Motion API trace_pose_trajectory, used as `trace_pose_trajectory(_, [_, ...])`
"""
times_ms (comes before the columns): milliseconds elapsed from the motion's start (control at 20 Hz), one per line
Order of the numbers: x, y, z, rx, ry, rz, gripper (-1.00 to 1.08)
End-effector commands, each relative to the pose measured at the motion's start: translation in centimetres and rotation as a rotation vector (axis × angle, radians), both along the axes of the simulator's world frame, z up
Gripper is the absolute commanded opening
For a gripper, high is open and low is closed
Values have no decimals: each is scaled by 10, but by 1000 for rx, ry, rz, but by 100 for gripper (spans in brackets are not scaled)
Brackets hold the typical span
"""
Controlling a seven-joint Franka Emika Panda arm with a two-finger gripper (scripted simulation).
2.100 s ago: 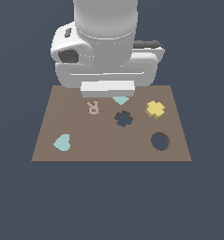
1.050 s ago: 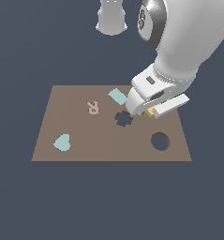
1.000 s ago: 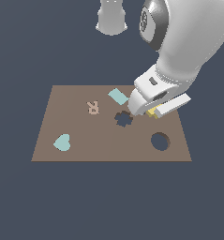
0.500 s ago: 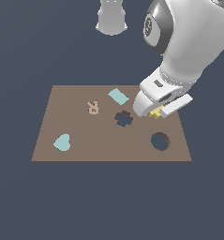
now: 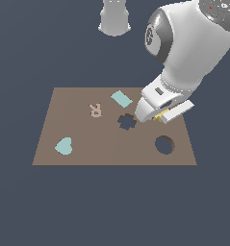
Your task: Insert a designated object into the corresponding slot on a board.
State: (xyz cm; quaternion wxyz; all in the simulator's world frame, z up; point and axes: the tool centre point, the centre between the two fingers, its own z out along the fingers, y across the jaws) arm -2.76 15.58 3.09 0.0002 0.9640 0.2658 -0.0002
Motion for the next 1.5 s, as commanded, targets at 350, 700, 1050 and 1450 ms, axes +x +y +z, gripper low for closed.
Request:
trace_pose_trajectory(350, [0,0,0,0,-1,0,-100])
trace_pose_trajectory(700, [2,0,0,0,-1,-29,-100])
trace_pose_trajectory(1050, [9,0,1,0,-1,-136,-100])
trace_pose_trajectory(1450, [22,-4,2,0,-1,-358,-100])
